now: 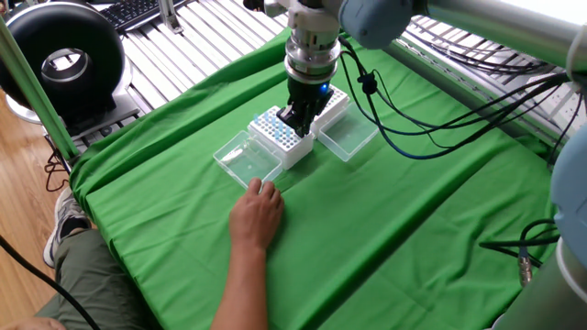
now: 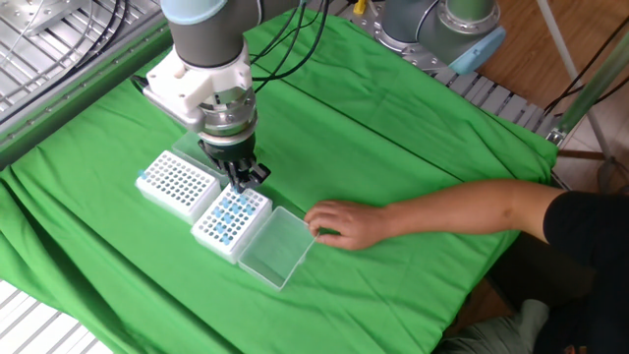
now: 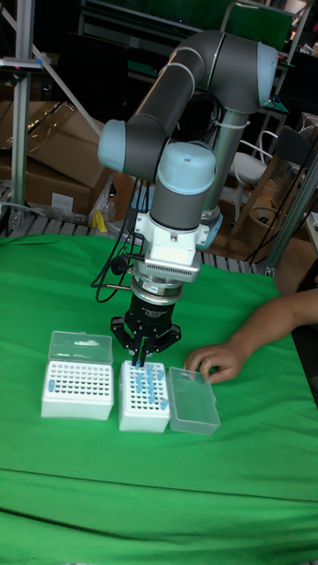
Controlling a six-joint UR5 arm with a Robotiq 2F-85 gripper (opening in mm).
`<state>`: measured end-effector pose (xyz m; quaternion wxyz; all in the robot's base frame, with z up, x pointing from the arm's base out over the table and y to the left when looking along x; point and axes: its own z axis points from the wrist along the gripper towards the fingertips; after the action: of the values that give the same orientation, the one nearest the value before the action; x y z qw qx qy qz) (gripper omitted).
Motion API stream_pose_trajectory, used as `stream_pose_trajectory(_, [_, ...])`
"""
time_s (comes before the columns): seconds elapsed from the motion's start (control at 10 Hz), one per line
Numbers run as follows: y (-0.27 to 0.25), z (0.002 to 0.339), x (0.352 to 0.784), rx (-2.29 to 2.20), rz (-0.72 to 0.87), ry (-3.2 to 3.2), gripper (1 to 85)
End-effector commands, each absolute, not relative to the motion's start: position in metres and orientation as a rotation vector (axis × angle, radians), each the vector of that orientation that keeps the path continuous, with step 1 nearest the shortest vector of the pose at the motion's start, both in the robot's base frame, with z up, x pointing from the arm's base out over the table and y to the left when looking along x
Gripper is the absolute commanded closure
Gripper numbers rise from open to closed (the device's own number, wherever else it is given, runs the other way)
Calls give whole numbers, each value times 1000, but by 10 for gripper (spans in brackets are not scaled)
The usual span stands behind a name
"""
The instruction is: Insert a medium pipette tip into the holder for medium pipette tips
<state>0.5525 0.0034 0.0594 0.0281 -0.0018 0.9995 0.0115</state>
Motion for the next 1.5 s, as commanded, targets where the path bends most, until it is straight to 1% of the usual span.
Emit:
stream_pose_trajectory(0.0, [5,63,556,49,38,3074,847])
stream_pose_trajectory(0.2, [4,73,553,67,-2,3101,847])
stream_pose_trajectory(0.4, [3,91,552,71,-22,3137,847])
stream_pose_trajectory(0.7, [2,138,556,55,-35,3214,847])
stream_pose_trajectory(0.9, [-4,158,562,6,-36,3225,847])
stream_pose_trajectory(1.2, [-42,164,598,-196,-112,3141,847])
stream_pose_trajectory(1.4, [-79,159,630,-365,-152,3064,847])
